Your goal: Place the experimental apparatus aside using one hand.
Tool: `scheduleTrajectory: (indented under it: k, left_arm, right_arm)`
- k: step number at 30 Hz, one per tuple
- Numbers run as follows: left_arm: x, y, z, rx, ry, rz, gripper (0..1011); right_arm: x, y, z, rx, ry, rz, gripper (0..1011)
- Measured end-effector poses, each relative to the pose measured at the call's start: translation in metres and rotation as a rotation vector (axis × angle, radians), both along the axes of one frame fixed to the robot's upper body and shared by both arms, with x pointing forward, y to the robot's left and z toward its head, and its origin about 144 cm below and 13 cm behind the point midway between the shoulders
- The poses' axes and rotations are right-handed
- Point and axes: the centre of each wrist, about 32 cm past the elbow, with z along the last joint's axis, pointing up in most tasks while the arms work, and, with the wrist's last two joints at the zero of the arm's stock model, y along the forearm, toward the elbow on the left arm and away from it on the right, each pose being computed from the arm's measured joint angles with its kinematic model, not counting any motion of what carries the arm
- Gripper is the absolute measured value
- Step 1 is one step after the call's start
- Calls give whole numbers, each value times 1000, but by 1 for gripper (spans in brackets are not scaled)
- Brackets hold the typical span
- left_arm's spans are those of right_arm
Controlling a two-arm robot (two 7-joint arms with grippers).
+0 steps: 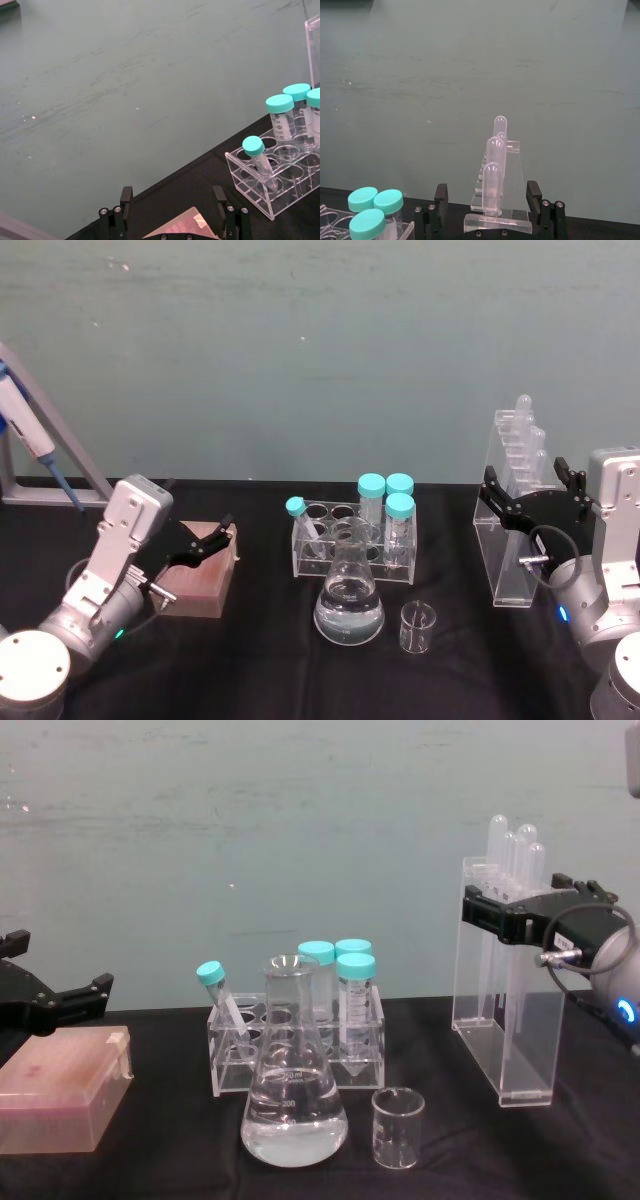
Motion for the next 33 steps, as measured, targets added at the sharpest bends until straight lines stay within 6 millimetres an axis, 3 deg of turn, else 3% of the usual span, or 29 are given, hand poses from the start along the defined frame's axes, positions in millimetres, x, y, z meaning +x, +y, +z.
scheduleTrajectory:
  k: [15,25,28,33]
  left_arm:
    - [0,0,0,0,0,0,1000]
    - [0,0,0,0,0,0,1000]
    - [0,0,0,0,0,0,1000]
    - [0,0,0,0,0,0,1000]
  right_arm:
    - [0,0,0,-1,-1,-1,998]
    - [0,0,0,-1,-1,-1,788]
    - [0,0,0,-1,-1,-1,674]
    - [0,0,0,-1,-1,-1,602]
